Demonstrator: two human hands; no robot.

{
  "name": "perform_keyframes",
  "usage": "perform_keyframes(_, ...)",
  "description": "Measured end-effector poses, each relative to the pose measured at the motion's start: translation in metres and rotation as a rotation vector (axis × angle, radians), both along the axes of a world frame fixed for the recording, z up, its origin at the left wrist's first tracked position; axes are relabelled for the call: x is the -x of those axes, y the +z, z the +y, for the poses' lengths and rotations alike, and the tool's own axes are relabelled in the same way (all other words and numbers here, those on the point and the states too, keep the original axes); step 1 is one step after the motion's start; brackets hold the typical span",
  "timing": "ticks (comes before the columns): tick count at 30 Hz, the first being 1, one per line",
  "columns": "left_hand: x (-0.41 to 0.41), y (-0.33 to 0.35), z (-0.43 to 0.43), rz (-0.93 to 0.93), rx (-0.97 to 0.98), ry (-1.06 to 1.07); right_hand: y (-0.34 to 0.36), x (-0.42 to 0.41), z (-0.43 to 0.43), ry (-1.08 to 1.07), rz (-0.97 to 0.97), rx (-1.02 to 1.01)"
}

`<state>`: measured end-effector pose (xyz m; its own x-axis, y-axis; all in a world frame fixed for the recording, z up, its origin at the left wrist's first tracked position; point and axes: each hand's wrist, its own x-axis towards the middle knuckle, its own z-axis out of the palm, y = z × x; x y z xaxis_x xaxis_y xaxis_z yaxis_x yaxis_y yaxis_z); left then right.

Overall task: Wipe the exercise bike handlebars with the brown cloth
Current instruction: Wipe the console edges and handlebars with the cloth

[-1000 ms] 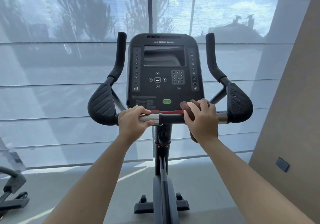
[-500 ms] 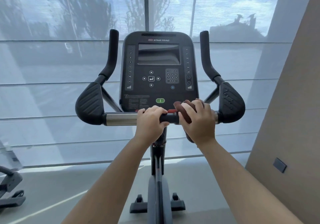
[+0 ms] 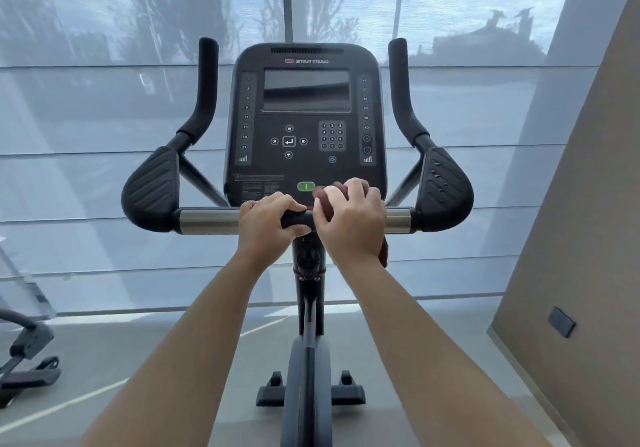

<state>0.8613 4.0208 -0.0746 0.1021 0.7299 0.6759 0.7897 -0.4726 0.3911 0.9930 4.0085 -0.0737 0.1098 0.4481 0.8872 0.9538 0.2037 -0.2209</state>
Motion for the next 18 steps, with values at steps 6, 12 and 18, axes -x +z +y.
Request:
perform_keyframes(6, 0.000, 0.000, -0.004, -0.023, 0.023, -0.010, -0.007, -0.069, -0.004, -0.055, -0.104, -0.060)
perform_keyframes(12, -0.001, -0.002, -0.003, -0.019, -0.009, 0.004, -0.005, -0.062, -0.004, -0.123, 0.081, -0.036)
perform_keyframes(18, 0.001, -0.005, 0.000, 0.026, -0.078, 0.004, -0.003, -0.001, -0.007, -0.031, 0.073, 0.012)
